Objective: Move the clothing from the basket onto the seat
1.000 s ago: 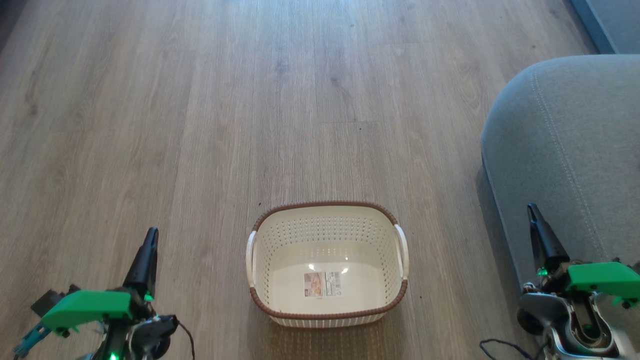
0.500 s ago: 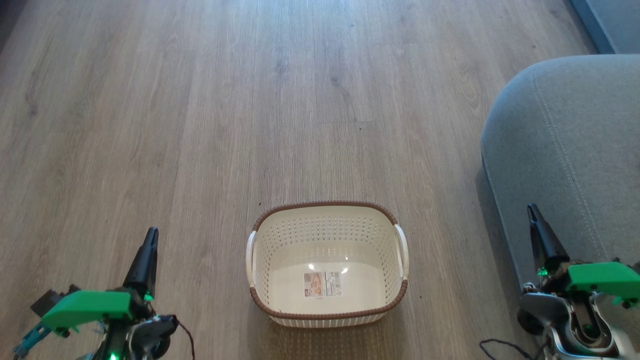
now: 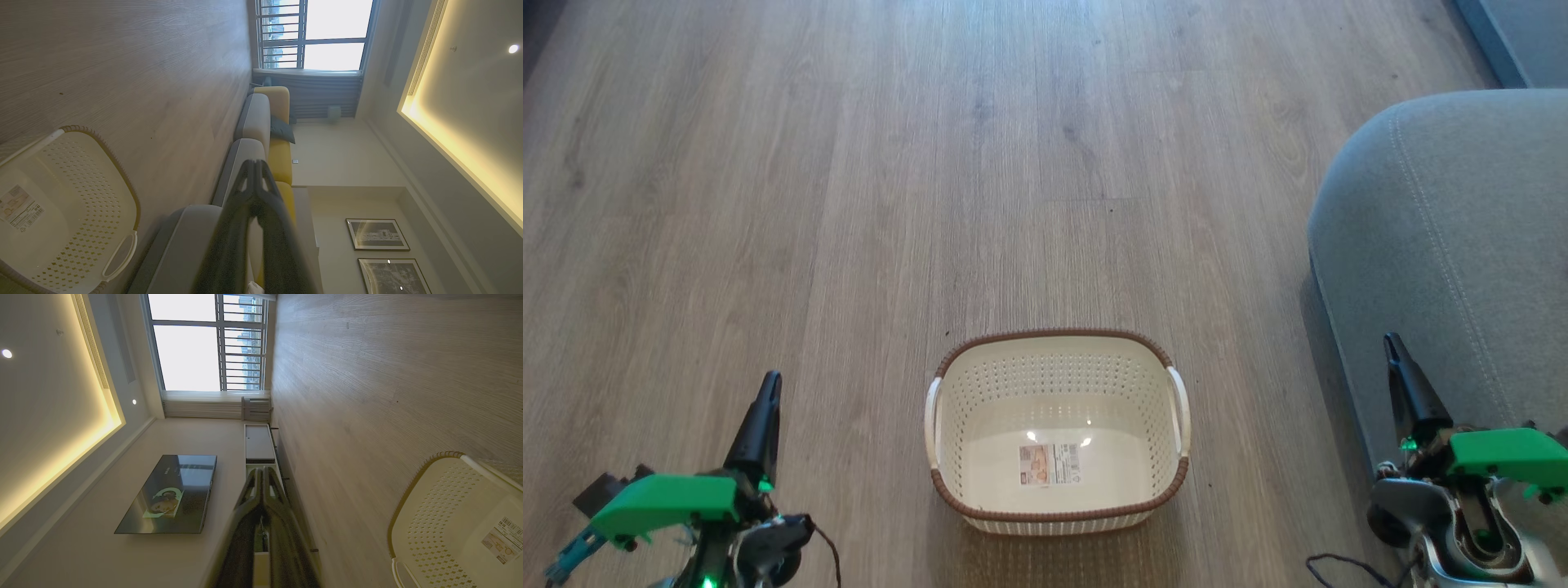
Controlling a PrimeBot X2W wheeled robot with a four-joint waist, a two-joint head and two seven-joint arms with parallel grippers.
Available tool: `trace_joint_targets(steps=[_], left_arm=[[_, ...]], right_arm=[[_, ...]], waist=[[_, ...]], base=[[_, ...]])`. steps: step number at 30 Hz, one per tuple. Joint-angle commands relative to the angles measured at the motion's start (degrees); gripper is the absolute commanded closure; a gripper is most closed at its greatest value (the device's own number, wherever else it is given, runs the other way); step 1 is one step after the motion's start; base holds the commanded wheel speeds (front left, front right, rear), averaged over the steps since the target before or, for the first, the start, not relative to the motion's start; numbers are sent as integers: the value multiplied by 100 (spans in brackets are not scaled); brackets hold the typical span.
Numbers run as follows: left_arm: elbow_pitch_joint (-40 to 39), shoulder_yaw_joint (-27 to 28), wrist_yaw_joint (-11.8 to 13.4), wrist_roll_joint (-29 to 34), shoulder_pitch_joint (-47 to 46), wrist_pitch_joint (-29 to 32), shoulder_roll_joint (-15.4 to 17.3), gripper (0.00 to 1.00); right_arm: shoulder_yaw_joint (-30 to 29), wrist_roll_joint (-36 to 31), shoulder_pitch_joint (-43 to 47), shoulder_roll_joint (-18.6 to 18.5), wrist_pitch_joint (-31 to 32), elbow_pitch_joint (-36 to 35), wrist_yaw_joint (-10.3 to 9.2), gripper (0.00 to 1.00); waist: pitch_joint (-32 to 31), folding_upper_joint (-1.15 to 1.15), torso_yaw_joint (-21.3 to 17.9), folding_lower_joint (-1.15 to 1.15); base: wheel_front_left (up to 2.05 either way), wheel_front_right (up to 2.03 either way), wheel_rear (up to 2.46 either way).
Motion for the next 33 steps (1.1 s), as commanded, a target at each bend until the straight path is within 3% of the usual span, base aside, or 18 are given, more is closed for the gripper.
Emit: trace_joint_targets(steps=[1, 33], left_arm=[[-193, 197, -53, -34, -272, 43, 44, 100], [-194, 197, -53, -35, -272, 43, 44, 100]], right_arm=[[98, 33, -118, -2, 23, -227, 3, 100], [99, 34, -118, -2, 23, -227, 3, 100]], waist=[[0, 0, 0, 0], [0, 0, 0, 0]], base=[[0, 0, 0], [0, 0, 0]])
